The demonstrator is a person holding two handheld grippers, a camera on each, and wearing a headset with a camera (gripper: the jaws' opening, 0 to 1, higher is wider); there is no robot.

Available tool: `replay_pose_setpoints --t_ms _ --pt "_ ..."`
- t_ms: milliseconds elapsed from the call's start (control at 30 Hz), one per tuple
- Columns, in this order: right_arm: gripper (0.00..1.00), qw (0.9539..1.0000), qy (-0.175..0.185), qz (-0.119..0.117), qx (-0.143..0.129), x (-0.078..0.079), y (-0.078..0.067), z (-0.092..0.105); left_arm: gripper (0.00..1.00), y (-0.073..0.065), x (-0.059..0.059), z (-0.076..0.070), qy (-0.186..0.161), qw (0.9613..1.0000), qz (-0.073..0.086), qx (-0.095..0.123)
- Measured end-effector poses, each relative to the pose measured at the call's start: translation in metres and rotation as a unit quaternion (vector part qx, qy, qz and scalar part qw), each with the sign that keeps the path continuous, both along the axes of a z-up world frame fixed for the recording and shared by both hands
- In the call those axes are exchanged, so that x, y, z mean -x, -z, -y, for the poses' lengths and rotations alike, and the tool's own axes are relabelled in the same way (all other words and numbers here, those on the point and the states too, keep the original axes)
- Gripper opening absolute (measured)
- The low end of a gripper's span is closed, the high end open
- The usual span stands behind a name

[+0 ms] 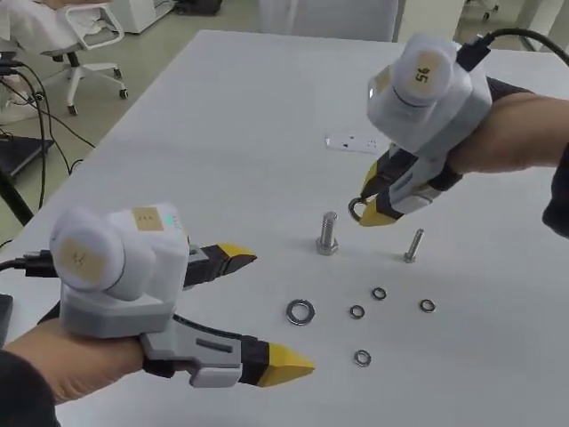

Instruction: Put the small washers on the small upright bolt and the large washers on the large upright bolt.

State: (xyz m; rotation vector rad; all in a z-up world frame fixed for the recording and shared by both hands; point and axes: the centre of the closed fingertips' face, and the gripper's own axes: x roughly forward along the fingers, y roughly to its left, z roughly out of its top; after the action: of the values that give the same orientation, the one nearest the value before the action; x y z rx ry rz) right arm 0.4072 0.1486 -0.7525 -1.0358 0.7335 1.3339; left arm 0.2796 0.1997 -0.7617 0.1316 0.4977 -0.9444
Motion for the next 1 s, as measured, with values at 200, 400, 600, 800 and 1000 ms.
replay_pose_setpoints --t_ms 200,400,600,800,1000 --pt "0.22 0.9999 -0.009 0.002 0.007 -0.013 0.001 -0.011 0.83 0.001 0.0 -0.001 -0.003 1.0 -0.001 -0.001" --pt "0.22 0.9997 -0.02 -0.007 0.015 -0.022 0.009 -0.02 0.83 0.002 -0.002 -0.002 -0.008 1.0 -0.002 0.0" --pt "0.22 0.9993 -0.026 -0.014 0.024 -0.028 0.021 -0.024 0.83 -0.003 -0.009 0.001 -0.014 0.9998 0.005 0.009" --pt "0.22 0.9987 -0.03 -0.022 0.035 -0.037 0.032 -0.025 0.83 -0.004 -0.009 0.005 -0.015 0.9998 0.006 0.013" --pt "0.22 0.998 -0.034 -0.029 0.044 -0.039 0.042 -0.027 0.83 -0.001 -0.004 0.008 -0.011 0.9999 0.0 0.012"
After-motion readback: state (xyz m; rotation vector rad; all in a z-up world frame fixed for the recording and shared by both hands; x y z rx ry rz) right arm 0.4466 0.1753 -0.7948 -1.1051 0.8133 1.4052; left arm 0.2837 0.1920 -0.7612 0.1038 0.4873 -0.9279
